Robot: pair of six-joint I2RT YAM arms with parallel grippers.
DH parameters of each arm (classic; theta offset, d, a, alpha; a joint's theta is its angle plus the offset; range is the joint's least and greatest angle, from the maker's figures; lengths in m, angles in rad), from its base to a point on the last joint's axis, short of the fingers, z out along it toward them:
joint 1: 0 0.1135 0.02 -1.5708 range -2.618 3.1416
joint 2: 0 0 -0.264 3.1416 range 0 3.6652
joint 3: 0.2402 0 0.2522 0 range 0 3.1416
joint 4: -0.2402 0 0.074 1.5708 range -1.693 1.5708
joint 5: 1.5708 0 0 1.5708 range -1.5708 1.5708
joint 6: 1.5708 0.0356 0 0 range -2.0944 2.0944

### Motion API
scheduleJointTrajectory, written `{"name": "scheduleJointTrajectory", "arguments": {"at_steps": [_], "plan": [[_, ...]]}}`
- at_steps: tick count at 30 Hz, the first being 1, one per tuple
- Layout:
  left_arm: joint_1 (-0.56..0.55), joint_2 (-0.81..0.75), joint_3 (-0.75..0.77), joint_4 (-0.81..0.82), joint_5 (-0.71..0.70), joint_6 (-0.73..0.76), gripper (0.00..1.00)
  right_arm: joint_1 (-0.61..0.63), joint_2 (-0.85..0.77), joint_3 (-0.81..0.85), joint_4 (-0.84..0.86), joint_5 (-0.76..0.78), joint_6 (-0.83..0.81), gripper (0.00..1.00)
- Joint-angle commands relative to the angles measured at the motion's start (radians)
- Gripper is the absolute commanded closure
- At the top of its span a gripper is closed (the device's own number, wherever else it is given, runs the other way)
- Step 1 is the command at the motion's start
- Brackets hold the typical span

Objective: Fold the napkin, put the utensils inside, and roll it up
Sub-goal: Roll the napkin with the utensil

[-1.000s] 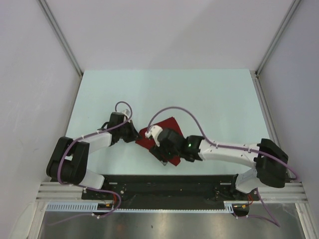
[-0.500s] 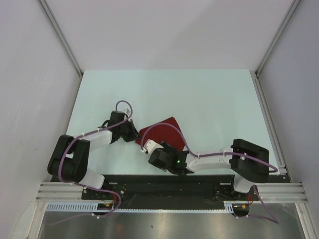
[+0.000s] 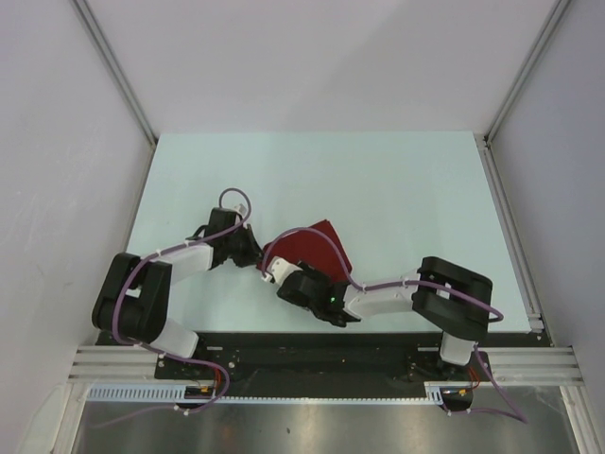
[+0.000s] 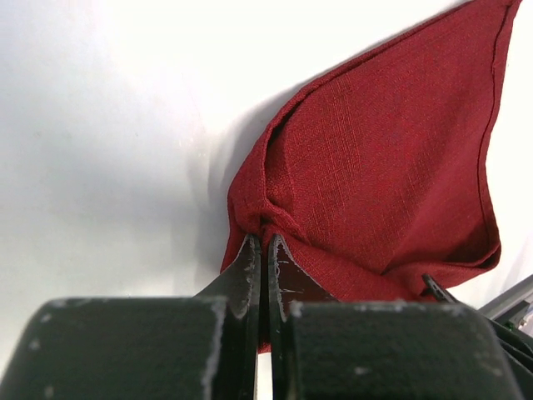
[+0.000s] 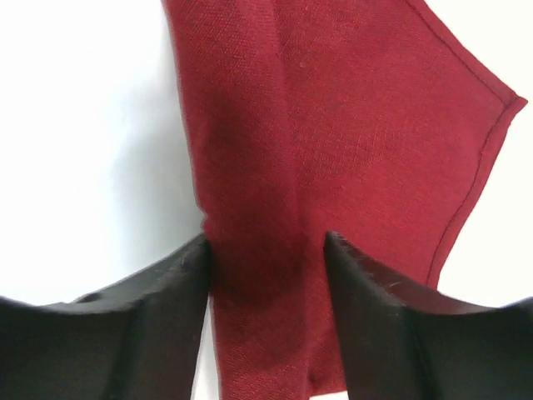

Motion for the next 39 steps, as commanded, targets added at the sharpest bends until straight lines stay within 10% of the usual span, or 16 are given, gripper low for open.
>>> {"name": "scheduleJointTrajectory", "arguments": {"at_steps": [1,5,13,24,39], "plan": [[0.011,0.016,0.045,0.006,-0.003,0.028,1.0,-0.066,0.052,0.019,-0.036,-0.241,-0.025,0.55],[0.015,0.013,0.066,0.016,0.026,0.036,0.94,-0.138,0.043,0.043,-0.124,-0.522,0.024,0.72],[0.068,-0.102,0.091,-0.029,-0.077,0.031,0.34,-0.283,0.075,0.152,-0.363,-0.892,0.155,0.89],[0.067,-0.351,-0.113,0.104,-0.07,0.027,0.31,-0.434,0.204,0.31,-0.438,-1.262,0.307,0.91],[0.027,-0.182,-0.164,0.295,0.038,0.008,0.31,-0.62,0.449,0.402,-0.423,-1.576,0.353,0.91]]}}
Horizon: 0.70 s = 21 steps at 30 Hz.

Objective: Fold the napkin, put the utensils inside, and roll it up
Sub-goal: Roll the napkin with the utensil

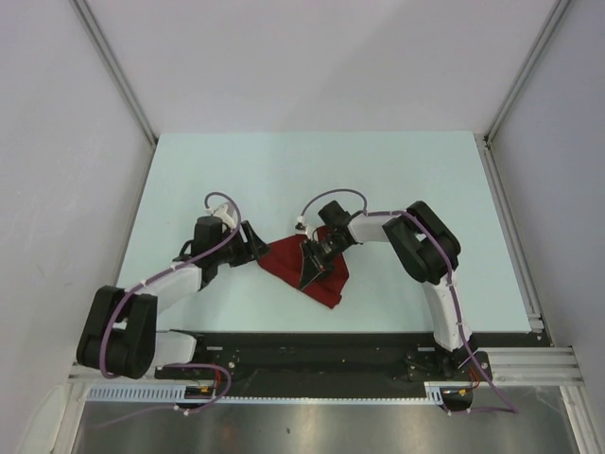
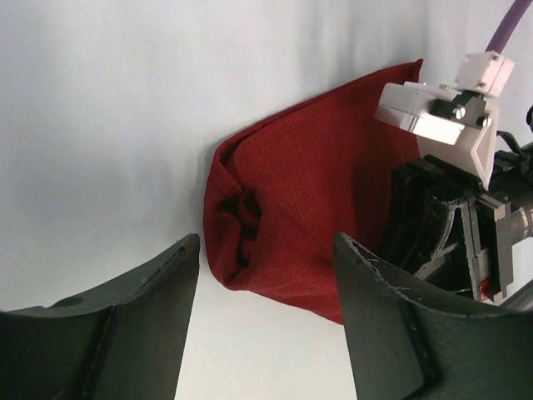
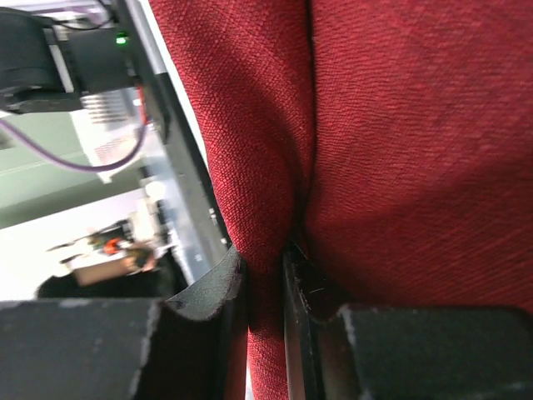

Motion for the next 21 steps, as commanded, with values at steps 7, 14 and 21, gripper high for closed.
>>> {"name": "scheduleJointTrajectory", "arguments": {"at_steps": [7,14,21], "plan": [[-0.022,0.159,0.014,0.179,0.08,-0.041,0.44,-0.061,0.094,0.03,-0.027,-0.043,0.025,0.91],[-0.031,0.209,0.044,0.174,0.069,-0.039,0.93,-0.073,0.079,0.058,-0.066,-0.031,0.01,0.75],[-0.031,0.246,0.113,0.042,0.024,-0.018,1.0,-0.09,-0.078,0.148,-0.151,0.09,-0.005,0.47]]}}
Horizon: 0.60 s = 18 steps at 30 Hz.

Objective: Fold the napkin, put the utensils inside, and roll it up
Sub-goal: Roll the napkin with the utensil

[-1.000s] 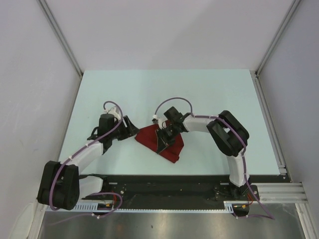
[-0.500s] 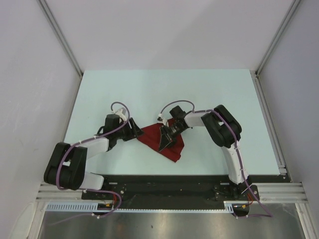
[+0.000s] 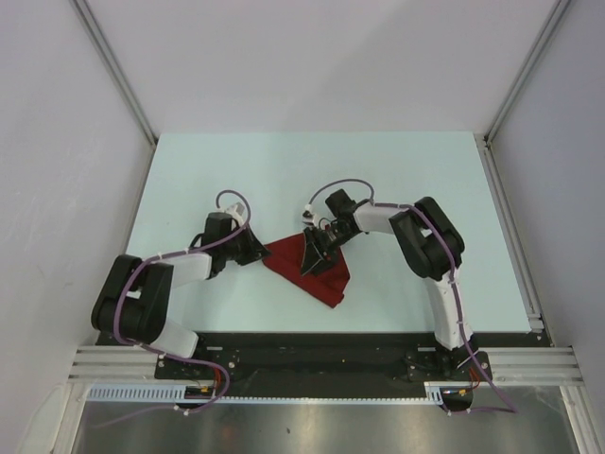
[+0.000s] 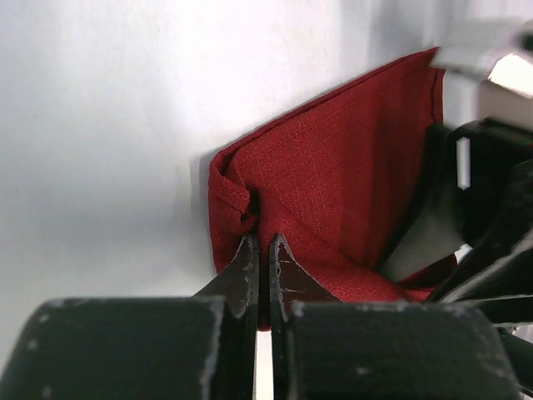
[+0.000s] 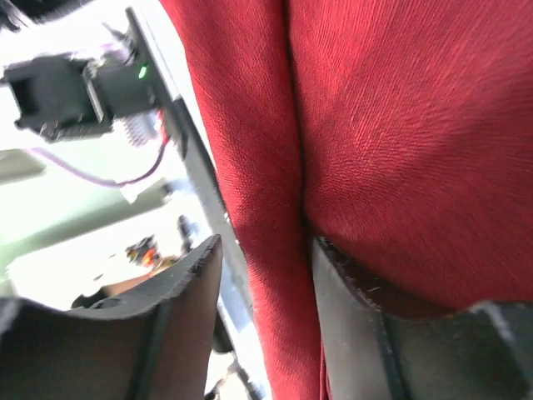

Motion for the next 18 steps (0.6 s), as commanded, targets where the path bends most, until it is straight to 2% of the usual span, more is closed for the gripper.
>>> {"name": "scheduleJointTrajectory", "arguments": {"at_steps": [1,3,4,6,7,9,10,13,18], "plan": [[-0.005,0.028,0.068,-0.062,-0.019,0.015,1.0,-0.017,-0.168,0.085,-0.06,0.212,-0.025,0.47],[-0.005,0.047,0.089,-0.094,-0.019,0.021,1.0,0.008,-0.224,0.085,-0.05,0.295,-0.04,0.44],[-0.005,0.054,0.097,-0.106,-0.022,0.025,1.0,0.023,-0.278,0.085,-0.044,0.412,-0.052,0.43],[-0.005,0.071,0.114,-0.131,-0.022,0.029,1.0,0.072,-0.329,0.059,-0.011,0.549,-0.077,0.41],[-0.005,0.077,0.119,-0.137,-0.019,0.031,1.0,0.124,-0.349,0.049,-0.002,0.691,-0.115,0.41],[-0.005,0.094,0.132,-0.154,-0.019,0.032,1.0,0.195,-0.401,-0.004,0.059,0.839,-0.149,0.4],[-0.005,0.097,0.137,-0.159,-0.02,0.031,1.0,0.262,-0.413,-0.019,0.076,0.961,-0.188,0.4],[-0.004,0.111,0.152,-0.177,-0.019,0.031,1.0,0.38,-0.427,-0.079,0.181,1.176,-0.232,0.39],[-0.005,0.117,0.168,-0.194,-0.023,0.032,1.0,0.473,-0.392,-0.154,0.286,1.343,-0.339,0.39]]}}
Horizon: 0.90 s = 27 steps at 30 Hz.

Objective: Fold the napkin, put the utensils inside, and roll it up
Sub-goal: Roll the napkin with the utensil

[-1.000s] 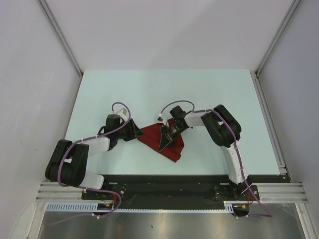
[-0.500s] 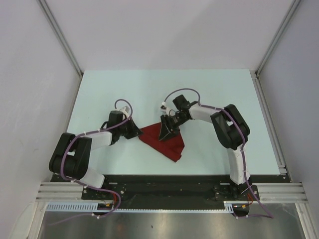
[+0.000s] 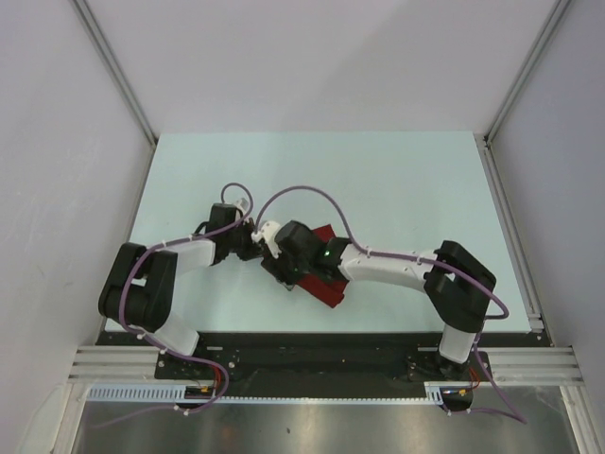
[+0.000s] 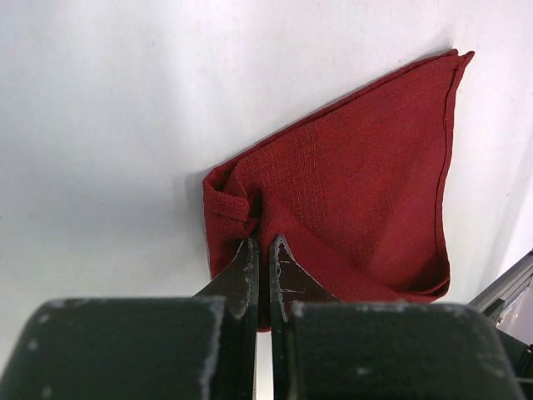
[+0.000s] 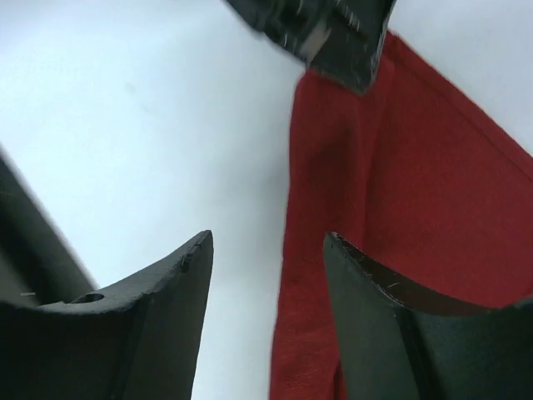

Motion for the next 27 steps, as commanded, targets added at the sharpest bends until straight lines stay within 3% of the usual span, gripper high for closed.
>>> {"name": "scheduleJointTrajectory", "arguments": {"at_steps": [1,14,17,22,24,26,27], "plan": [[-0.004,0.028,0.028,-0.026,-0.042,0.029,1.0,0.029,0.04,-0.056,0.117,0.285,-0.114,0.4],[-0.004,0.028,0.062,-0.039,-0.03,0.024,1.0,0.059,0.147,-0.091,0.137,0.271,-0.146,0.42],[-0.002,0.019,0.065,-0.025,-0.016,0.02,0.95,0.041,0.181,-0.077,0.099,0.219,-0.125,0.43],[0.005,-0.045,0.078,-0.045,-0.04,0.023,0.7,-0.055,0.192,-0.068,0.027,0.032,-0.041,0.61],[0.015,-0.082,0.074,-0.043,-0.066,0.02,0.49,-0.095,0.189,-0.062,-0.009,-0.124,-0.007,0.66],[0.031,-0.111,0.054,-0.069,-0.098,0.01,0.33,-0.155,0.193,-0.062,-0.023,-0.296,0.041,0.7],[0.036,-0.143,0.045,-0.071,-0.111,0.007,0.3,-0.174,0.195,-0.057,-0.035,-0.347,0.058,0.71]]}}
